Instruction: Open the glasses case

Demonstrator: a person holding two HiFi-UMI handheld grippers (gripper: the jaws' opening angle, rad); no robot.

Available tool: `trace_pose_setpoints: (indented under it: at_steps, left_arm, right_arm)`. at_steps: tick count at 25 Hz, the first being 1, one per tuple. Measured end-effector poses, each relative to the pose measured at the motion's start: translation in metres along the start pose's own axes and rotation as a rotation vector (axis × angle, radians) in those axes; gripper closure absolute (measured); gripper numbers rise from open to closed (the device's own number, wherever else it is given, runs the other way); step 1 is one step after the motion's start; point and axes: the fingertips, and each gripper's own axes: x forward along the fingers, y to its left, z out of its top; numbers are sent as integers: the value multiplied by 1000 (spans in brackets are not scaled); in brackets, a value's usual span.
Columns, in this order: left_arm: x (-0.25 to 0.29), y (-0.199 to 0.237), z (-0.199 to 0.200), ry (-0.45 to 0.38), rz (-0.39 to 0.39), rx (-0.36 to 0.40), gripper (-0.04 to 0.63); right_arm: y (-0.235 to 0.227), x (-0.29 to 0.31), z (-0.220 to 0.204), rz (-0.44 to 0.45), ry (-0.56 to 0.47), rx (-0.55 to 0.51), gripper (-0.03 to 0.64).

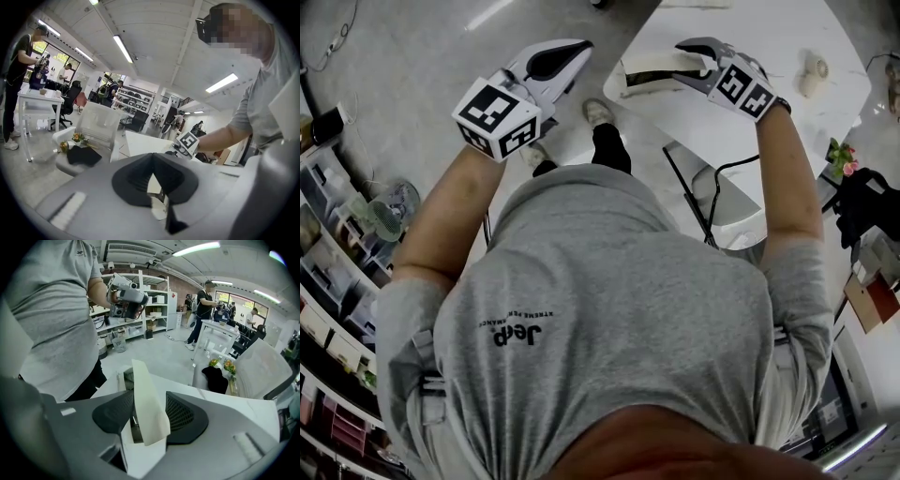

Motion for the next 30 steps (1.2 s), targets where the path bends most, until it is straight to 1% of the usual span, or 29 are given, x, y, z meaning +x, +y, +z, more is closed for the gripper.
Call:
trace_pose_setpoints:
  at_steps: [3,6,7,10,15,22,28,30]
  left_arm:
    - [-9,3,3,-8,12,5,558]
    - [-19,7,6,-18,31,2,558]
    - [-22,8,7,-22,38,0,558]
    - [-31,10,8,-32,55,-3,558]
    - [-46,14,7,-36,74,-5,558]
    - [-64,19,9,-43,95,-5,558]
    - [-78,23,12,-52,103,-5,558]
    - [-83,24,14,-58,108,-5,558]
  right_arm:
    - [-12,-3,4,-56,17,-19,453]
    - [-22,1,-6,-107,59,-21,516]
    - [-24,2,-7,-119,72,-22,525]
    - [-30,6,-5,-145,94,-29,534]
    - [-41,8,-4,-176,101,-7,540]
    - [-44,11,-5,-195,132,-2,540]
    - [-42,2,12,-207,123,4,538]
    - [-40,-3,24,-208,116,-6,538]
